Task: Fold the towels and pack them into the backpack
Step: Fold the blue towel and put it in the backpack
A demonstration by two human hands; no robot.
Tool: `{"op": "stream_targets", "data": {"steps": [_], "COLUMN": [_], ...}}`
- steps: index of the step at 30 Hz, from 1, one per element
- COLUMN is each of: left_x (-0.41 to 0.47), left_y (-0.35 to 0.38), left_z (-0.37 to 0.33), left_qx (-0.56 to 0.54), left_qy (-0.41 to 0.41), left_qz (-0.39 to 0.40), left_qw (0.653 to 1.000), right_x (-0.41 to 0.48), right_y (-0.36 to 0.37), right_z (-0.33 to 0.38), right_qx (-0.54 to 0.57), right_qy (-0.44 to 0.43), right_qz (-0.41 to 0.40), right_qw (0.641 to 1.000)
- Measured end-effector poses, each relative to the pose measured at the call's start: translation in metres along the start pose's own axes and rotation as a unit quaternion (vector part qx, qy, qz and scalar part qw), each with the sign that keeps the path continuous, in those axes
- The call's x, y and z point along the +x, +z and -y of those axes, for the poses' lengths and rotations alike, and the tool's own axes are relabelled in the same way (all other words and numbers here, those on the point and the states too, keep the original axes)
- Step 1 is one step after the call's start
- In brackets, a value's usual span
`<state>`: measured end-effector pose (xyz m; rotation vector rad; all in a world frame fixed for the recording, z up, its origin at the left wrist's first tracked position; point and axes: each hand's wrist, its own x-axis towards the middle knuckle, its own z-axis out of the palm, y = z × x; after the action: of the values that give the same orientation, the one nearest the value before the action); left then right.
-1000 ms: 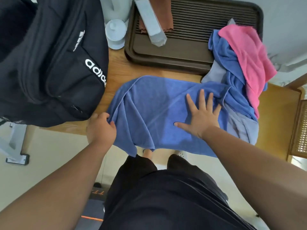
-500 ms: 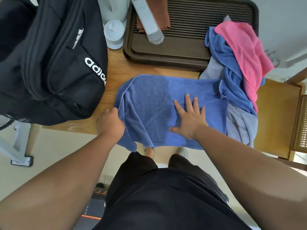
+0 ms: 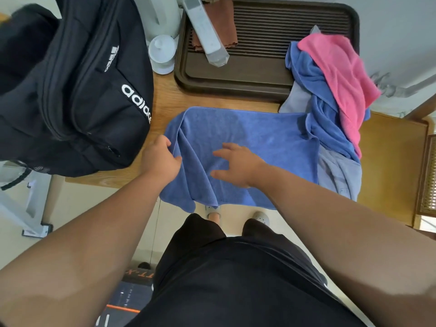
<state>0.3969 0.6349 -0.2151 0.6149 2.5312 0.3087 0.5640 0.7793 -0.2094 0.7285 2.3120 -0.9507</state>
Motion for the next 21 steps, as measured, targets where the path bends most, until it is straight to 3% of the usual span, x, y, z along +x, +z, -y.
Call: {"op": "stream_targets", "data": {"steps": [3,8,11,14,16,18,21], "left_x": [-0.002,-0.009,-0.011,-0.014,-0.013,-0.011,-0.013], "left_y": [0.016,0.027,0.022,0.005,-0.006,-0.016,-0.025], "left_z": [0.021,0.040,0.033,0.019,0.015,0.009,-0.010], "left_qx": [0.071,0.081,-0.039,-0.195,-0.263,-0.337,-0.428], "left_qy": [-0.072,-0.103,-0.063,-0.037,-0.042,-0.055,-0.058], "left_qz": [-0.008,-0.027,-0.027,0.005,0.010,0.013,0.057], "left_qw": [0.995,0.991,0.997,0.980,0.964,0.940,0.900], "right_x": [0.000,-0.002,0.000,0.004,0.005,0.005,0.003], "right_y": [0.011,0.027,0.027,0.020,0.013,0.003,-0.007], "right_z": [-0.007,-0.011,-0.009,-0.003,0.007,0.023,0.051], "right_qx": [-0.105,-0.187,-0.184,-0.163,-0.111,0.018,0.219], "right_qy": [0.012,0.008,0.013,0.027,0.031,0.018,-0.026], "right_qz": [0.096,0.095,0.093,0.106,0.087,0.017,-0.054], "right_qw": [0.990,0.978,0.978,0.981,0.989,1.000,0.974]}}
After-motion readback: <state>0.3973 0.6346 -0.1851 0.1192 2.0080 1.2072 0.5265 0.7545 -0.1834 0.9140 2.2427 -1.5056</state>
